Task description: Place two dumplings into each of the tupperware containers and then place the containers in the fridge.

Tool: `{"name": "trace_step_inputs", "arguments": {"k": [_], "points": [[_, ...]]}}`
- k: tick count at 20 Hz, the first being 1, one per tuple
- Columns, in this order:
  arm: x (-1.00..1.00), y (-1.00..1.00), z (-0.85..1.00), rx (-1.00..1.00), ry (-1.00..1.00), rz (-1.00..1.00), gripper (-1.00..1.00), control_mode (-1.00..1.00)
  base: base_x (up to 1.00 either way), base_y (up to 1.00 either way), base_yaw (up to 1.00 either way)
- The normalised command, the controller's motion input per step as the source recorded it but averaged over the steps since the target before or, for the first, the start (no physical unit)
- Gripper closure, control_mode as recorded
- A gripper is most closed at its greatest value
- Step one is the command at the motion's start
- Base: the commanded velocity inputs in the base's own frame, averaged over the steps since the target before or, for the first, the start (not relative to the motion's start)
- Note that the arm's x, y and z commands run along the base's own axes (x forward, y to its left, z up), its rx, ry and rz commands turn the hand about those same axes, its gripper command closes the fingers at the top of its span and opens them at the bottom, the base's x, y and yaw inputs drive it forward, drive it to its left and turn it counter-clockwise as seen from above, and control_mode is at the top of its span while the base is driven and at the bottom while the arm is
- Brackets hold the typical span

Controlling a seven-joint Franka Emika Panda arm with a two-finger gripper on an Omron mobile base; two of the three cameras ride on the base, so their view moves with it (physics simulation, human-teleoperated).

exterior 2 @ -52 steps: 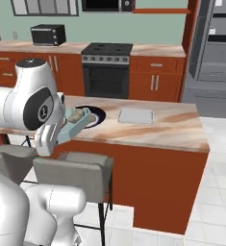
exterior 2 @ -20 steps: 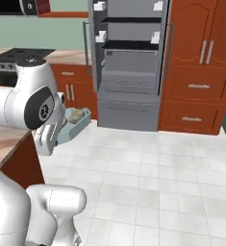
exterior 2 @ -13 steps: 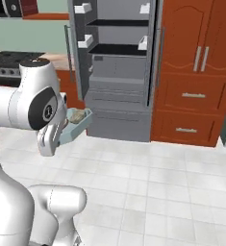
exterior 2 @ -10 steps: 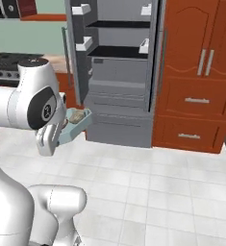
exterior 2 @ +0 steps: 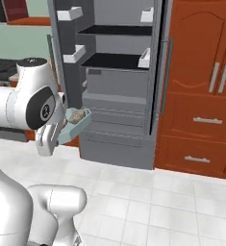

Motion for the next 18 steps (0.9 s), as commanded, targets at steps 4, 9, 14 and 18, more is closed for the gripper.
{"name": "trace_step_inputs", "arguments": {"k": [4,9,14,18], "points": [[0.0,0.0,0.0,0.0,0.0,0.0,1.0,1.0,1.0,-0.03,0.08],[0.0,0.0,0.0,0.0,0.0,0.0,1.0,1.0,1.0,0.0,0.11],[0.0,0.0,0.0,0.0,0.0,0.0,1.0,1.0,1.0,0.03,0.06],[0.0,0.0,0.0,0.0,0.0,0.0,1.0,1.0,1.0,0.12,0.0]]}}
